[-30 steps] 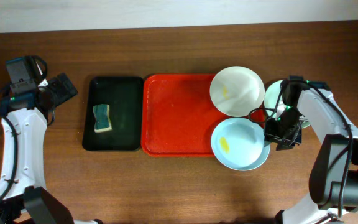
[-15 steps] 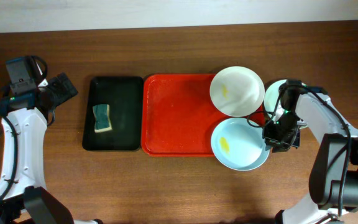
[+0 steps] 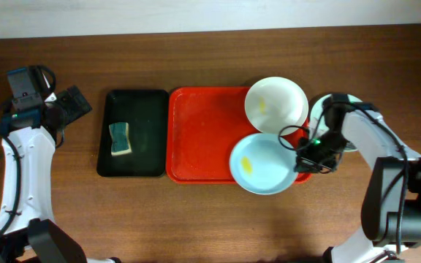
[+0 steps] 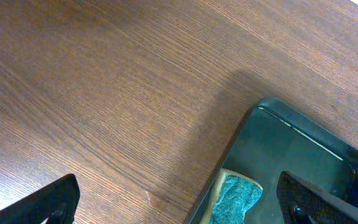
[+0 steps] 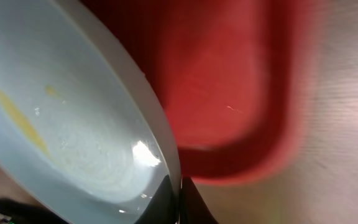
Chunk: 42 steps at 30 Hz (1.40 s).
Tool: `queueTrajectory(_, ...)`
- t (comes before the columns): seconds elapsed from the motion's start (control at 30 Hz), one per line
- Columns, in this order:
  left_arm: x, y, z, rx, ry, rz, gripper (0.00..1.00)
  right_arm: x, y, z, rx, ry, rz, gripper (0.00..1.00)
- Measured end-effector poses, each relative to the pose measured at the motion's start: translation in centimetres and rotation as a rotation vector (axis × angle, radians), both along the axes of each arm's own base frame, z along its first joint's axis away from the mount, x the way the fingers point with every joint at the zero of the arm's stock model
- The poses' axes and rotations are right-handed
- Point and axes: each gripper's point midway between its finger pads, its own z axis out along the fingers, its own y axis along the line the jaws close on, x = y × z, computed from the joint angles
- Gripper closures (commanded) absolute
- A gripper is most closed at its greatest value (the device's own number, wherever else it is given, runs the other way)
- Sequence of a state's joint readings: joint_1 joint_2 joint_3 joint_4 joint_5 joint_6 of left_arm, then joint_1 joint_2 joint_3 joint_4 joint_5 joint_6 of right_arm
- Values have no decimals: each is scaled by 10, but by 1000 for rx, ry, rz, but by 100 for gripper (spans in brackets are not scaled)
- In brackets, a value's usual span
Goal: Clean dirty plates on tray and stack at the side
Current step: 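Grip the light-blue plate rim with the right gripper and drag it onto the red tray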
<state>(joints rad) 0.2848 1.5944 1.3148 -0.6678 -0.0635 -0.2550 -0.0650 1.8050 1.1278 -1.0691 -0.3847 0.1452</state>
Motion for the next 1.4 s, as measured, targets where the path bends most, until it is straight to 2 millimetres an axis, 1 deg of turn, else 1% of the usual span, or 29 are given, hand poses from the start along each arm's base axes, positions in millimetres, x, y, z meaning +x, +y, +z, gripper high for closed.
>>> queueTrajectory(0.03,0,0,0,0,0,0,1,4,7,0,15,-22,13,96)
queueTrajectory(0.17,0,0,0,0,0,0,1,25,47,2,67,-121,62,96)
queueTrajectory(0.27,0,0,0,0,0,0,1,48,77,4,82,-218,66,96)
queueTrajectory(0.33,0,0,0,0,0,0,1,58,96,5,74,-258,43,96)
queueTrajectory(0.47,0,0,0,0,0,0,1,66,121,5,31,-281,-42,96)
queueTrajectory(0.6,0,0,0,0,0,0,1,70,140,6,28,-290,-109,96)
queueTrajectory(0.7,0,0,0,0,0,0,1,69,145,5,6,-275,-171,96)
queueTrajectory(0.77,0,0,0,0,0,0,0,68,146,4,-16,-273,-197,96)
queueTrajectory(1.0,0,0,0,0,0,0,1,62,140,-4,-58,-254,-238,96)
queueTrajectory(1.13,0,0,0,0,0,0,1,61,139,-5,-65,-245,-247,95)
queueTrajectory(1.2,0,0,0,0,0,0,1,59,138,-6,-70,-236,-246,87)
queueTrajectory(1.23,0,0,0,0,0,0,1,57,137,-6,-74,-230,-241,80)
queueTrajectory(1.27,0,0,0,0,0,0,1,54,136,-7,-81,-221,-238,71)
queueTrajectory(1.3,0,0,0,0,0,0,1,53,135,-8,-83,-215,-233,65)
queueTrajectory(1.33,0,0,0,0,0,0,1,52,135,-8,-81,-217,-218,56)
queueTrajectory(1.4,0,0,0,0,0,0,1,50,139,-7,-58,-223,-163,49)
